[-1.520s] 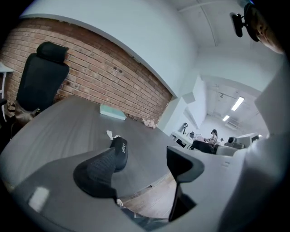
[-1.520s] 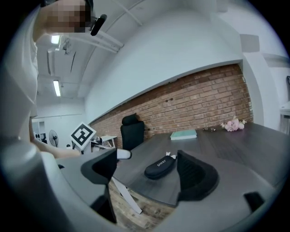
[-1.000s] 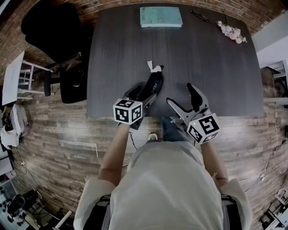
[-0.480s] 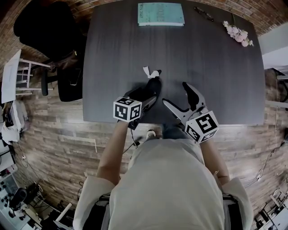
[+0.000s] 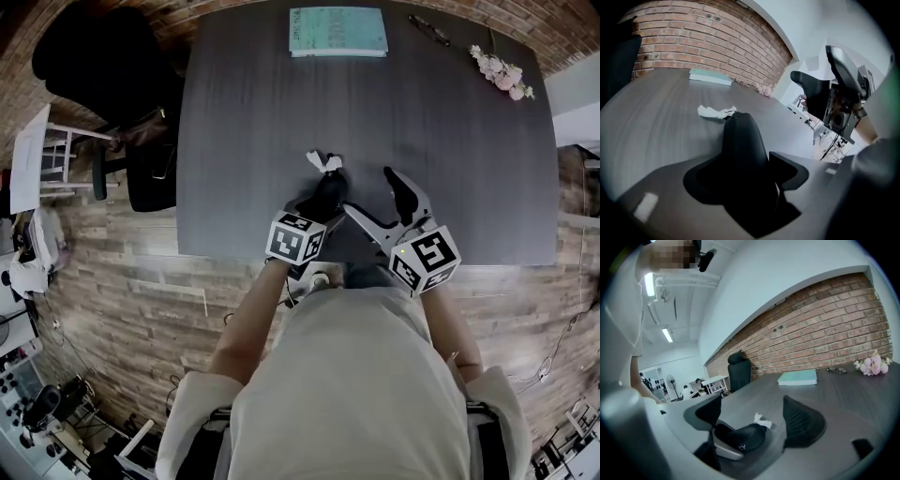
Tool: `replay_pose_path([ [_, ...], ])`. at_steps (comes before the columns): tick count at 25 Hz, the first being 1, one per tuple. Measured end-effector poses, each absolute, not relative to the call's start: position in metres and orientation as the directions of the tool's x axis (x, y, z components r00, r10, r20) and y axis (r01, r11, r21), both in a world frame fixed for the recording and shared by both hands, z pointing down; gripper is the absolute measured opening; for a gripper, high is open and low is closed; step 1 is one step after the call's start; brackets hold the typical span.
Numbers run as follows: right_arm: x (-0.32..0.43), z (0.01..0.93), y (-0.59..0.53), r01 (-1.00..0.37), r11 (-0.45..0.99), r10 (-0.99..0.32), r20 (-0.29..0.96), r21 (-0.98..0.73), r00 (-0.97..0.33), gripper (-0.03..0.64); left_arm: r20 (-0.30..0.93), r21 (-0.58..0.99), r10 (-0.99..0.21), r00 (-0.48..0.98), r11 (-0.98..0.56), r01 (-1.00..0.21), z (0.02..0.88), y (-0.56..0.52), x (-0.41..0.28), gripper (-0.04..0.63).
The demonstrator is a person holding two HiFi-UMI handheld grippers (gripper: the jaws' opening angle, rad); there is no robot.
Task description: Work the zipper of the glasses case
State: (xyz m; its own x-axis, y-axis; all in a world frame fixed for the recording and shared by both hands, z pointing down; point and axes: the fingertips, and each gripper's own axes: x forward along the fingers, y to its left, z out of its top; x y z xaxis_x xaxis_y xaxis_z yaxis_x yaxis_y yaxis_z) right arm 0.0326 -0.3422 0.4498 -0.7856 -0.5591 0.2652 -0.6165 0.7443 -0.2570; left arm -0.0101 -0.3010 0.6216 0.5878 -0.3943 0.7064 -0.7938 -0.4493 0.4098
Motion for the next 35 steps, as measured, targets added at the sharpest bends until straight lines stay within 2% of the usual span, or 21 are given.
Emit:
replay_pose_path([
  [5,0.032,0.452,-0.336,-0.615,0.747,-0.558,0.266,-0.252,-0.786,0.387,0.695,0.429,-0.376,0.613,-0.467,-0.773,0.617,-0.296,0.002,0.287],
  [16,0.021,0.442,-0.296,-0.625,0.764,-0.572,0.278,-0.162,-0.772,0.387,0.601,0.414,-0.441,0.667,-0.542,-0.731,0.554,-0.249,0.009,0.283],
  [24,-0.019,0.439,-0.252,-0.554,0.826,-0.458,0.449,-0.105,-0.767,0.383,0.572,0.367,-0.458,0.680,-0.599,-0.712,0.521,-0.173,0.009,0.282],
  [27,-0.033,0.445,-0.238,-0.539,0.840,-0.425,0.537,-0.065,-0.728,0.323,0.574,0.327,-0.470,0.671,-0.620,-0.714,0.514,-0.149,0.009,0.282],
  [31,-0.047,0.462,-0.220,-0.527,0.849,-0.377,0.657,-0.037,-0.653,0.292,0.582,0.258,-0.488,0.650,-0.648,-0.717,0.509,-0.120,0.006,0.283],
  [35,-0.055,0.469,-0.205,-0.516,0.856,-0.380,0.713,0.029,-0.590,0.141,0.587,0.210,-0.507,0.631,-0.657,-0.724,0.506,-0.101,0.000,0.282],
])
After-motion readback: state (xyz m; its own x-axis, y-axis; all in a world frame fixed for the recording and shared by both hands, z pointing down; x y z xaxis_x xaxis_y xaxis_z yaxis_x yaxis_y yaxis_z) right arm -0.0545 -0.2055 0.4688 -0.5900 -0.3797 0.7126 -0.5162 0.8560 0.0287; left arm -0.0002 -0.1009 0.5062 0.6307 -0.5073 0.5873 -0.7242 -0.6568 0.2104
